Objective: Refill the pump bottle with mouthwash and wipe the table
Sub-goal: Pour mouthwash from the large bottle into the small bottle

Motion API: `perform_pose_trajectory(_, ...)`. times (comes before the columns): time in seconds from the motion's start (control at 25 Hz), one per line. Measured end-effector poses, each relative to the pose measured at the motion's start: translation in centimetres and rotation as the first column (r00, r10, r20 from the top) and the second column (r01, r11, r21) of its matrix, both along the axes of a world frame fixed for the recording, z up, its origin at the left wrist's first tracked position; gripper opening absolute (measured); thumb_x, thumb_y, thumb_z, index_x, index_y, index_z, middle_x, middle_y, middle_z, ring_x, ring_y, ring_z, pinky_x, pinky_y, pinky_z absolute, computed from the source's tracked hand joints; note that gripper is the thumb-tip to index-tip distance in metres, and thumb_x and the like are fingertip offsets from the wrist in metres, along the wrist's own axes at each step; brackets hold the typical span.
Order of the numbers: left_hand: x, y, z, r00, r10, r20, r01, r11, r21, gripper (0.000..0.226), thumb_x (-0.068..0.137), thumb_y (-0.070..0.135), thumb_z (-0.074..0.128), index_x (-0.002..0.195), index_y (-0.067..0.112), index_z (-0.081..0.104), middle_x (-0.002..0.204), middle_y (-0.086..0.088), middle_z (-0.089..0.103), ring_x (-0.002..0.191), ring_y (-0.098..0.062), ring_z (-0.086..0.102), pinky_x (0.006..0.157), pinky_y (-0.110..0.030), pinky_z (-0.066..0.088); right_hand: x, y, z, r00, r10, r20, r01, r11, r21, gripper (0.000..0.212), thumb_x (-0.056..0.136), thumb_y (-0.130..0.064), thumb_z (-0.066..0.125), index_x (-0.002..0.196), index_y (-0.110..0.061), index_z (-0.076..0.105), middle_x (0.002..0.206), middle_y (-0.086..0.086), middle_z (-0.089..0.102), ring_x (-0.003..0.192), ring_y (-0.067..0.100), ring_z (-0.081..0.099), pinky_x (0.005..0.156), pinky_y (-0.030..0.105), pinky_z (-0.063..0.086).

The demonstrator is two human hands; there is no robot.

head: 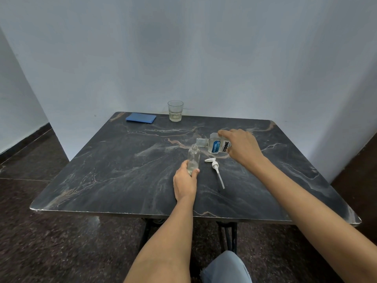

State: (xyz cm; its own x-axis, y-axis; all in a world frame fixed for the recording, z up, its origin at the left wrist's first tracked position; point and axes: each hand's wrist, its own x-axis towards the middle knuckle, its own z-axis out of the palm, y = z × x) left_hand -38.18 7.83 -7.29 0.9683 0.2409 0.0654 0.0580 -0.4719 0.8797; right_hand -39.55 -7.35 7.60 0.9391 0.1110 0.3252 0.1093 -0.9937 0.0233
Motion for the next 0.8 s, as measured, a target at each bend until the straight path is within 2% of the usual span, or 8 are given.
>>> perform_pose_trajectory(0.8,0.05,0.03,-0.26,1.000,-0.002,0.027,0.002,1.000,-0.025,0.037,0.090,0.032,0.064,0.126,0.027,0.056,0.113,0.000,0.067,0.106,-0.022,0.060,0.095,-0.041,0.049,0.42,0.12,0.04,1.000,-0.011,0.009,0.011,0.999,-0.041,0.055,0.086,-0.004,0.057,0.135,-0.027,0.048,0.121,0.004,0.063,0.111,0.028,0.055,0.088,0.039,0.042)
